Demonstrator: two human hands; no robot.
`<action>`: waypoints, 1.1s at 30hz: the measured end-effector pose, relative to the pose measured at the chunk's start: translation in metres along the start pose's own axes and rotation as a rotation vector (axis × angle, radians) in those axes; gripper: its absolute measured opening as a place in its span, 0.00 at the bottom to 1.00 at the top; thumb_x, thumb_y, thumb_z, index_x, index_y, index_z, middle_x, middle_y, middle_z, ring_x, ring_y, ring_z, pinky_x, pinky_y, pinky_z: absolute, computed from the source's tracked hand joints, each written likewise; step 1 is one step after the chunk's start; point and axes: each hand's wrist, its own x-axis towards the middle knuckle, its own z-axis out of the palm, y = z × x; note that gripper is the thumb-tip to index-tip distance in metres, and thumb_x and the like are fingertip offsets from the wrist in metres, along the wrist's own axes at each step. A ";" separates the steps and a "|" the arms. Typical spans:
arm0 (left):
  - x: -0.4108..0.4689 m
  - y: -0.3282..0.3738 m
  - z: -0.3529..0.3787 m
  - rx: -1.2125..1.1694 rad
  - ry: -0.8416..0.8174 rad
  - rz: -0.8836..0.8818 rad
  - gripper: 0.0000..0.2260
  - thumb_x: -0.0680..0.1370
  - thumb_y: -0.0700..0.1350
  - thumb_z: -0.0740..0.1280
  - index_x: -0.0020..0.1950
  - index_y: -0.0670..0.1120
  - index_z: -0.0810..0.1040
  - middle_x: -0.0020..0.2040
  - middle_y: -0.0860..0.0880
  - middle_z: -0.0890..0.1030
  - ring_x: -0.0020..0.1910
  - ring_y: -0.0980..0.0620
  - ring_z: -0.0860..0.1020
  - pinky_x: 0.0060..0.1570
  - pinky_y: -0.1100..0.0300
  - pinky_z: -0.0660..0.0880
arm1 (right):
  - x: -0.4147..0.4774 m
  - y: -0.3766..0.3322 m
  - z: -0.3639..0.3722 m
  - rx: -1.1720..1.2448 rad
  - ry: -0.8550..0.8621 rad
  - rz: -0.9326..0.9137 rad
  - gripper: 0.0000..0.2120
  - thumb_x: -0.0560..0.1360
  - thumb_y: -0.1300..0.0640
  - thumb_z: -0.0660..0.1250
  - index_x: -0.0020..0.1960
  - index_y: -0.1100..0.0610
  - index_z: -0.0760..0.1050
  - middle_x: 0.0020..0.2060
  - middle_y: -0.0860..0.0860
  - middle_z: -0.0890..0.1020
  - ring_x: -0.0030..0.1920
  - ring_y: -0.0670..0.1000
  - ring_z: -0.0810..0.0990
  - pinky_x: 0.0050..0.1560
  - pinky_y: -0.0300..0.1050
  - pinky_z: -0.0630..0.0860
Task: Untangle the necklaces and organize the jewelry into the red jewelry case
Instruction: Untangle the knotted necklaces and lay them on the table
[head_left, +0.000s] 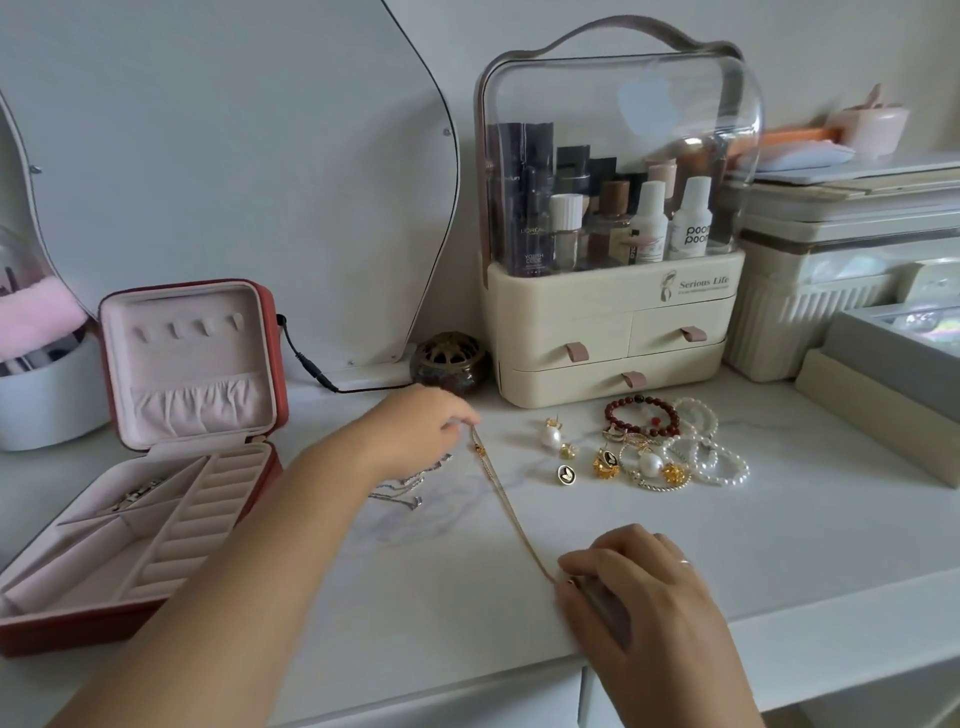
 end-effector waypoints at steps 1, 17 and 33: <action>-0.002 0.002 0.003 0.036 -0.057 0.006 0.17 0.81 0.39 0.55 0.67 0.48 0.76 0.67 0.52 0.76 0.66 0.52 0.71 0.59 0.66 0.65 | -0.001 0.000 0.000 -0.001 0.013 -0.005 0.10 0.69 0.47 0.62 0.37 0.49 0.80 0.35 0.43 0.75 0.38 0.44 0.70 0.41 0.40 0.67; 0.022 0.023 0.038 0.155 -0.064 -0.061 0.20 0.83 0.46 0.49 0.76 0.49 0.60 0.77 0.52 0.59 0.74 0.51 0.56 0.70 0.55 0.55 | -0.007 -0.009 0.002 -0.114 0.157 0.172 0.09 0.65 0.48 0.60 0.31 0.49 0.74 0.33 0.45 0.73 0.35 0.48 0.71 0.35 0.39 0.64; 0.023 0.023 0.036 0.080 -0.036 -0.105 0.20 0.83 0.47 0.48 0.73 0.45 0.64 0.76 0.50 0.61 0.73 0.50 0.59 0.69 0.54 0.56 | -0.010 -0.011 0.002 -0.083 0.170 0.226 0.10 0.65 0.45 0.60 0.32 0.49 0.75 0.33 0.44 0.73 0.34 0.50 0.73 0.42 0.34 0.62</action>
